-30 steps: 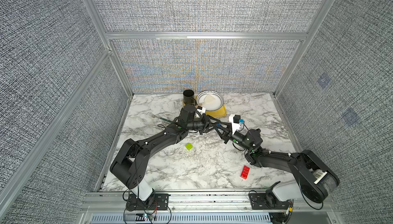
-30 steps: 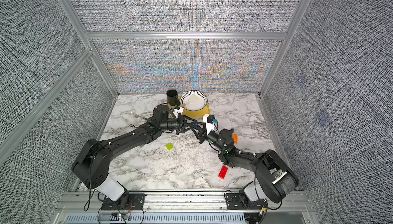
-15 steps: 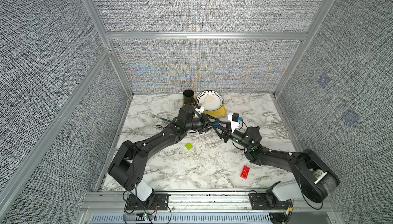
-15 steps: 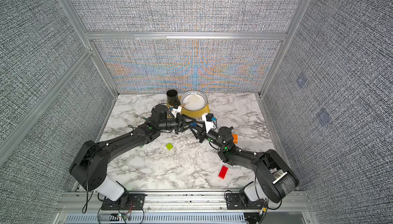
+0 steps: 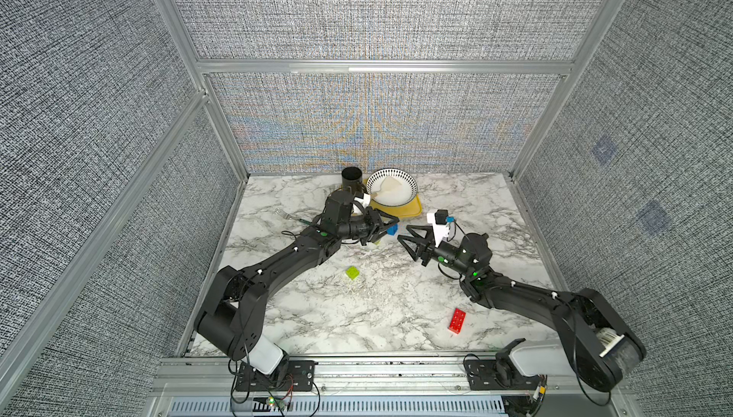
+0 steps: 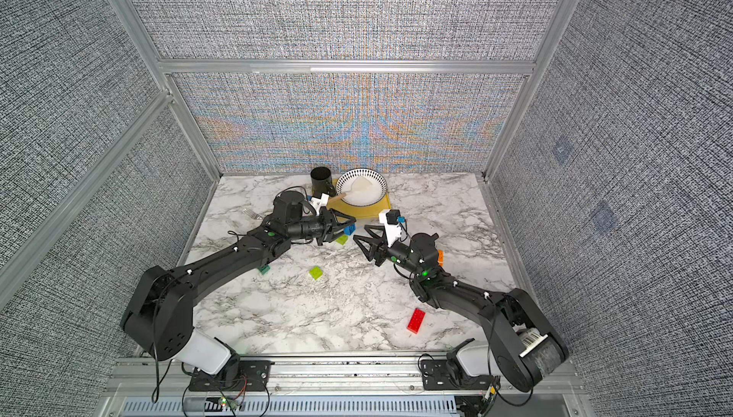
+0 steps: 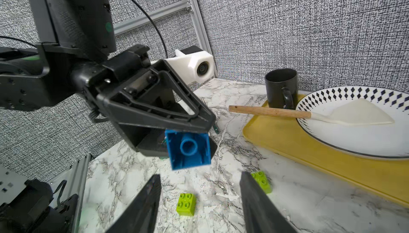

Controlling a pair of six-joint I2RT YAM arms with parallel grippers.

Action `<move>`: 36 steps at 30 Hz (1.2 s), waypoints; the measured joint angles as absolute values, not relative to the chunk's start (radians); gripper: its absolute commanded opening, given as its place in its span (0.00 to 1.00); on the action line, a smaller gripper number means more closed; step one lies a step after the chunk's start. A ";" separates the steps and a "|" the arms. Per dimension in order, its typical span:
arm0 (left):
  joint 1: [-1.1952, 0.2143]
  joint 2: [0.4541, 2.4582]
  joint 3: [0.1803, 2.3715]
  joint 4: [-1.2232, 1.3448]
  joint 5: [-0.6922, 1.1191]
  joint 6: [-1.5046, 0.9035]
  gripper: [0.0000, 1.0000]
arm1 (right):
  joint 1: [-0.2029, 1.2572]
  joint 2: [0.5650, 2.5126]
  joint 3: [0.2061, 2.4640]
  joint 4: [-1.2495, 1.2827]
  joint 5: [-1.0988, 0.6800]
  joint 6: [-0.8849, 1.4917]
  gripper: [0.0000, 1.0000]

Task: Assemble an ice cream with lego
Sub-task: Pick up the lego brick from the center of the board, then place the lego brick at the center of the board.

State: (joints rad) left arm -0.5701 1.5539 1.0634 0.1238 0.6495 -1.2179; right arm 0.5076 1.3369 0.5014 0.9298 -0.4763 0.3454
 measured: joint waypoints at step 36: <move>-0.956 2.069 1.521 -0.787 -0.358 -0.446 0.02 | 0.262 1.365 0.612 0.186 0.013 0.551 0.67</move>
